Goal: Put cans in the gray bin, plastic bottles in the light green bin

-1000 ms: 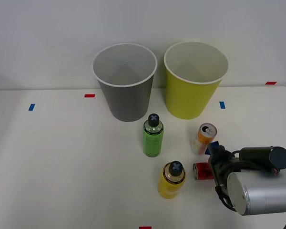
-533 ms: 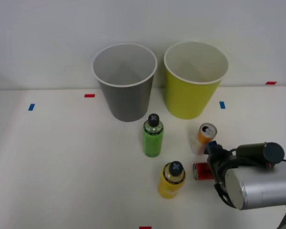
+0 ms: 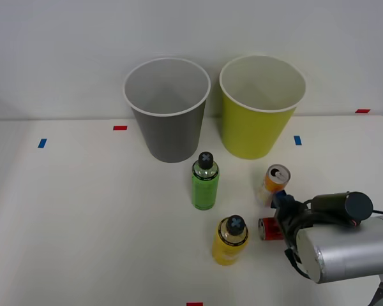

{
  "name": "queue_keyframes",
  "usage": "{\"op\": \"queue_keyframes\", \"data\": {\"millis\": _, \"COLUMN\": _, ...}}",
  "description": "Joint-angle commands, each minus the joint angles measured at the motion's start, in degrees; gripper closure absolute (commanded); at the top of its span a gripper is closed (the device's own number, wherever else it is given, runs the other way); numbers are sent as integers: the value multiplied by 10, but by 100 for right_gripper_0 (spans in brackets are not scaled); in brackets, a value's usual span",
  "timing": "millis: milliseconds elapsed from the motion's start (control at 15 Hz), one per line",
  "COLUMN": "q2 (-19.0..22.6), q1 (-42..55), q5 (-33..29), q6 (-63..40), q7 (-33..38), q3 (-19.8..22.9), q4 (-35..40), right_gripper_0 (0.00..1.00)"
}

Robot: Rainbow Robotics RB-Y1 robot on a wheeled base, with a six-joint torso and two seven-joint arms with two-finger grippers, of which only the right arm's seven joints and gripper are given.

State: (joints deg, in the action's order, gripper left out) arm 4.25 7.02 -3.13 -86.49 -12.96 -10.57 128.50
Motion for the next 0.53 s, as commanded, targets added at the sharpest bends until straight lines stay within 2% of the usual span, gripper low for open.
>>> {"op": "queue_keyframes", "data": {"millis": 67, "q2": -6, "q1": -3, "q5": -1, "q6": 1, "q7": -3, "q3": 0, "q4": -6, "right_gripper_0": 0}}
{"op": "queue_keyframes", "data": {"millis": 533, "q2": -8, "q1": -30, "q5": -42, "q6": 1, "q7": -25, "q3": -2, "q4": -55, "right_gripper_0": 0}}
